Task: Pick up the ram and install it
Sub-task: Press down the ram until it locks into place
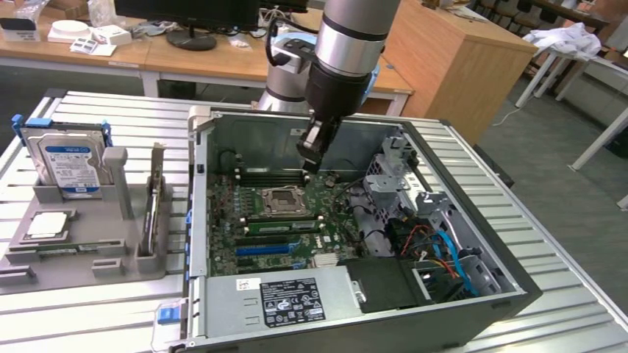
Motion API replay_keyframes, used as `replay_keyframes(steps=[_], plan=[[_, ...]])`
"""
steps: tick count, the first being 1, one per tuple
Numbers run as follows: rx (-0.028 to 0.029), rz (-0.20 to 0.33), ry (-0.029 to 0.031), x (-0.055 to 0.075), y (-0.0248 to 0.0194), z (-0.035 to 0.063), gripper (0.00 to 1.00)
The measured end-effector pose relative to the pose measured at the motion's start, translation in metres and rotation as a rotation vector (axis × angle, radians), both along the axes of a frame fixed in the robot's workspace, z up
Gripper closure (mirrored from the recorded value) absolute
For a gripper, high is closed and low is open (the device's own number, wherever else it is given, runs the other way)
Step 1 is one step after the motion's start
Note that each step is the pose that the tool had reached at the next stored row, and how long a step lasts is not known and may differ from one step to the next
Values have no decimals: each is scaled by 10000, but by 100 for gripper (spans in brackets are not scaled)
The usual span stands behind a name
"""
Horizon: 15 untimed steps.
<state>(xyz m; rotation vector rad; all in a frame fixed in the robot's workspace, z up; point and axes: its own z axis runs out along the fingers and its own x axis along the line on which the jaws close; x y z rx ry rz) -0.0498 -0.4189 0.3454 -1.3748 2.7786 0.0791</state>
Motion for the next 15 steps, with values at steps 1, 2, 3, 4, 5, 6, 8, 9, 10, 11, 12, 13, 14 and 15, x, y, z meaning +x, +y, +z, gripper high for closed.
replay_keyframes(steps=[1,2,3,4,5,6,8,9,10,11,12,13,14,15], plan=[[0,-67,0,0,0,0,89],[0,-128,1,0,0,0,89],[0,-188,1,0,0,0,89],[0,-247,1,0,0,0,89],[0,-302,1,0,0,0,89],[0,-354,1,0,0,0,89],[0,-467,1,0,0,0,89],[0,-531,2,0,0,0,89],[0,-605,2,0,0,0,89],[0,-681,2,0,0,0,89],[0,-754,3,0,0,0,89],[0,-835,3,0,0,0,89],[0,-917,4,0,0,0,89],[0,-1000,4,0,0,0,89]])
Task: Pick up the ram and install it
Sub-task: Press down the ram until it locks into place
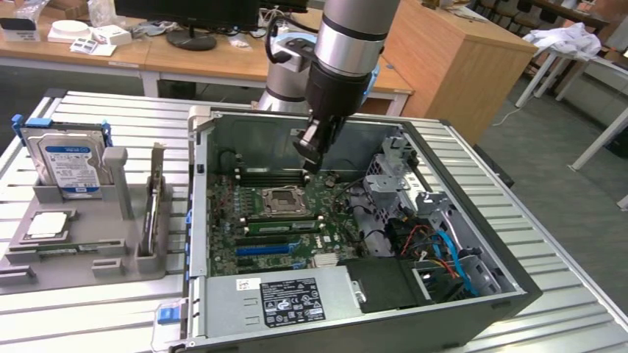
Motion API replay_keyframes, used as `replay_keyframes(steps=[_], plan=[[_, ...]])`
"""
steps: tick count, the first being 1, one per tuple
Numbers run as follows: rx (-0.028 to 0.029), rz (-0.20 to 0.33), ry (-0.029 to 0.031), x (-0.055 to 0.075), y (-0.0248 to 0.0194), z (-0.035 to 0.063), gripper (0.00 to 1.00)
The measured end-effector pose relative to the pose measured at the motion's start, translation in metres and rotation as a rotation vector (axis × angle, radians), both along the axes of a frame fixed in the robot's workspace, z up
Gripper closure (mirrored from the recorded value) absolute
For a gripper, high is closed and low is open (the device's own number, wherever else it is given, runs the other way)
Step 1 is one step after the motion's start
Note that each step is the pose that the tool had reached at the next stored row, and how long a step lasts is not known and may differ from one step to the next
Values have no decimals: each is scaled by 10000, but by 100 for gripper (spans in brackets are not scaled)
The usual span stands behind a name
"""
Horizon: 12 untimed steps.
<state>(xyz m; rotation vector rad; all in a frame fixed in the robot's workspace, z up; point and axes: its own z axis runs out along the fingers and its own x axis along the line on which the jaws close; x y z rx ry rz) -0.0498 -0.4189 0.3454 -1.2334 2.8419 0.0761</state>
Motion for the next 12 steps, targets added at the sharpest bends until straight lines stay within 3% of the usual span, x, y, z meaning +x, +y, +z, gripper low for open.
replay_keyframes(steps=[12], plan=[[0,-1224,10,0,0,0,89]])
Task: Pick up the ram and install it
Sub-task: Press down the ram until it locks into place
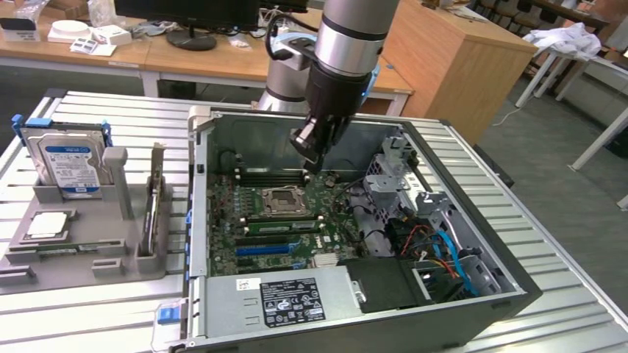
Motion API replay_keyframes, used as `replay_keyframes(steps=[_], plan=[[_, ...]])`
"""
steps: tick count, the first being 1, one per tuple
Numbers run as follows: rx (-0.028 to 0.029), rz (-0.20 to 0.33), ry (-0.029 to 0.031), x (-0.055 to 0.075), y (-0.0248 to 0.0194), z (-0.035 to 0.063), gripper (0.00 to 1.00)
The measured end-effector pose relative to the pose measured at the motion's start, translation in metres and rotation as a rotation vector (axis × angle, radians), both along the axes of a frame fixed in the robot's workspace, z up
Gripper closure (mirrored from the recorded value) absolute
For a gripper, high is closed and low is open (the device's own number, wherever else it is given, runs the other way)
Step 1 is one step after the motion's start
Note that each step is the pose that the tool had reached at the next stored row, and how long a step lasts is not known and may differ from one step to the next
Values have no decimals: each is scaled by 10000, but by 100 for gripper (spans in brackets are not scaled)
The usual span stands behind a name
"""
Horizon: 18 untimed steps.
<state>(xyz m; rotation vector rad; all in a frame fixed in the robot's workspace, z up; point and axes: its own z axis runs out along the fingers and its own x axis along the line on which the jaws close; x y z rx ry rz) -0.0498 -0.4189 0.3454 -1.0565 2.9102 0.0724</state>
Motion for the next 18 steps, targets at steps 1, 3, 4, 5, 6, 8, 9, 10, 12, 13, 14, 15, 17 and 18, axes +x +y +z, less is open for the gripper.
replay_keyframes(steps=[1,3,4,5,6,8,9,10,12,13,14,15,17,18], plan=[[1,-120,1,0,0,0,89],[0,-352,5,0,0,0,89],[0,-465,6,0,0,0,89],[0,-581,7,0,0,0,89],[0,-684,9,0,0,0,89],[0,-881,17,0,0,0,89],[0,-977,20,0,0,0,89],[-1,-1072,25,0,0,0,89],[0,-1265,32,0,0,0,89],[-1,-1356,36,0,0,0,89],[-1,-1446,40,0,0,0,89],[0,-1535,44,0,0,0,89],[-1,-1709,51,0,0,0,89],[-1,-1795,54,0,0,0,89]])
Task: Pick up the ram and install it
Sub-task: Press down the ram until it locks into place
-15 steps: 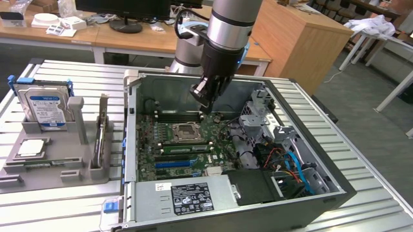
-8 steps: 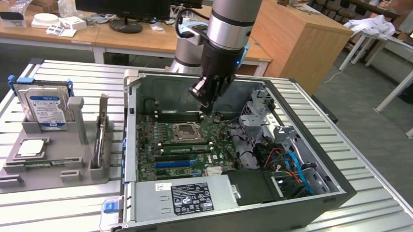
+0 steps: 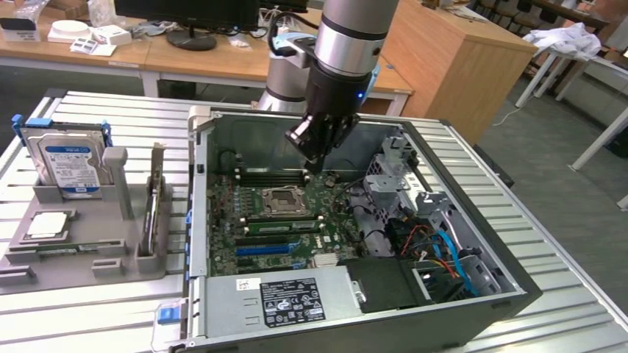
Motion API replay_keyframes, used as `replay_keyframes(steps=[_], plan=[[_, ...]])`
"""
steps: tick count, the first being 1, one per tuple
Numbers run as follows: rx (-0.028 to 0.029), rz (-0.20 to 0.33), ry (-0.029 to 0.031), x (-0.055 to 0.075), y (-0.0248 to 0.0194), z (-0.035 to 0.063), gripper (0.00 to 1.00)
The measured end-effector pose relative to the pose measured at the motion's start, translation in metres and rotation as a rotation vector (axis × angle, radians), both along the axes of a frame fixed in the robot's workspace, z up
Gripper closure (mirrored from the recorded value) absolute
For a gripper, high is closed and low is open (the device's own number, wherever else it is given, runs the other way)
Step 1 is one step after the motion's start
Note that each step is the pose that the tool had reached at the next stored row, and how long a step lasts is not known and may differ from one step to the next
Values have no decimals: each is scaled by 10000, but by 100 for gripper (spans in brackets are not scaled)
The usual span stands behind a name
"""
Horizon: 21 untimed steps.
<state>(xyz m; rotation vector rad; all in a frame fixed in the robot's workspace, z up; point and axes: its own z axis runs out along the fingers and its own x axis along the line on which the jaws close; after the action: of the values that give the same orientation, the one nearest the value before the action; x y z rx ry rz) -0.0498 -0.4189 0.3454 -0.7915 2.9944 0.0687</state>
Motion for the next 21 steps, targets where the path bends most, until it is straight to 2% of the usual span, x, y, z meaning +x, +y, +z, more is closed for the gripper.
replay_keyframes(steps=[21], plan=[[-1,-1628,66,0,0,0,89]])
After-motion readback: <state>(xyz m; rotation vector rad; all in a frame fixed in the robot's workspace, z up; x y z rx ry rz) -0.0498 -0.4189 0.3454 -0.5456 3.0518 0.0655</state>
